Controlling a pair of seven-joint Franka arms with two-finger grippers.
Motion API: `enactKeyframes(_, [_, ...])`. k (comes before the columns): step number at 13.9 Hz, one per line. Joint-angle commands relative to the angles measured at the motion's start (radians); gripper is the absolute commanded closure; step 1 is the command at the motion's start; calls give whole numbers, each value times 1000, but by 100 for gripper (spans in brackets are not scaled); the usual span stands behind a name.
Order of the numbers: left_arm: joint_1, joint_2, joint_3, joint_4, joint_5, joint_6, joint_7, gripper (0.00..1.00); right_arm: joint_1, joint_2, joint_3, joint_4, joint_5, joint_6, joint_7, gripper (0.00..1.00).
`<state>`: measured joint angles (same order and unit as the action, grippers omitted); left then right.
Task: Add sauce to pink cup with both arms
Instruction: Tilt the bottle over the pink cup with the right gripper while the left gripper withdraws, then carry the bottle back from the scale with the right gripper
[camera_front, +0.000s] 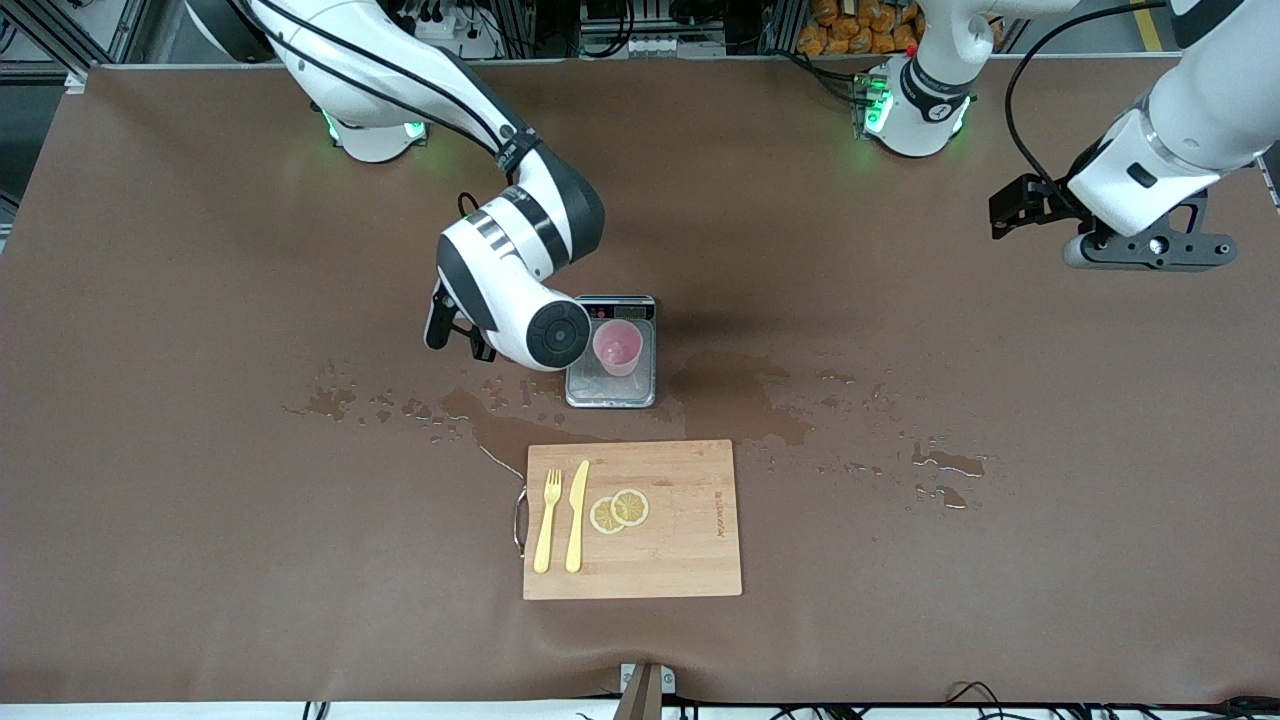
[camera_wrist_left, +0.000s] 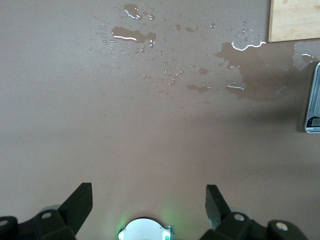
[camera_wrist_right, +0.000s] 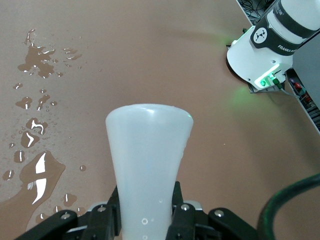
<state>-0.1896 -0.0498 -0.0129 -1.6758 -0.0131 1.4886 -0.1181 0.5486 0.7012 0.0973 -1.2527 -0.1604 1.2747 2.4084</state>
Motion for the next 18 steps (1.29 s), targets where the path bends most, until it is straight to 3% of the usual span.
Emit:
enactKeyframes(1, [-8, -2, 7, 28, 32, -18, 26, 0, -5, 3, -4, 32, -10, -21, 0, 67])
enactKeyframes(6, [1, -2, 8, 39, 32, -19, 40, 0, -117, -14, 4, 36, 88, -5, -147, 63])
enactKeyframes(10, [19, 4, 4, 56, 32, -13, 60, 0, -275, -64, 1, 35, 270, -8, -417, 63])
enactKeyframes(18, [33, -1, 5, 53, 44, -16, 133, 0, -470, -62, 1, 22, 384, -15, -754, 61])
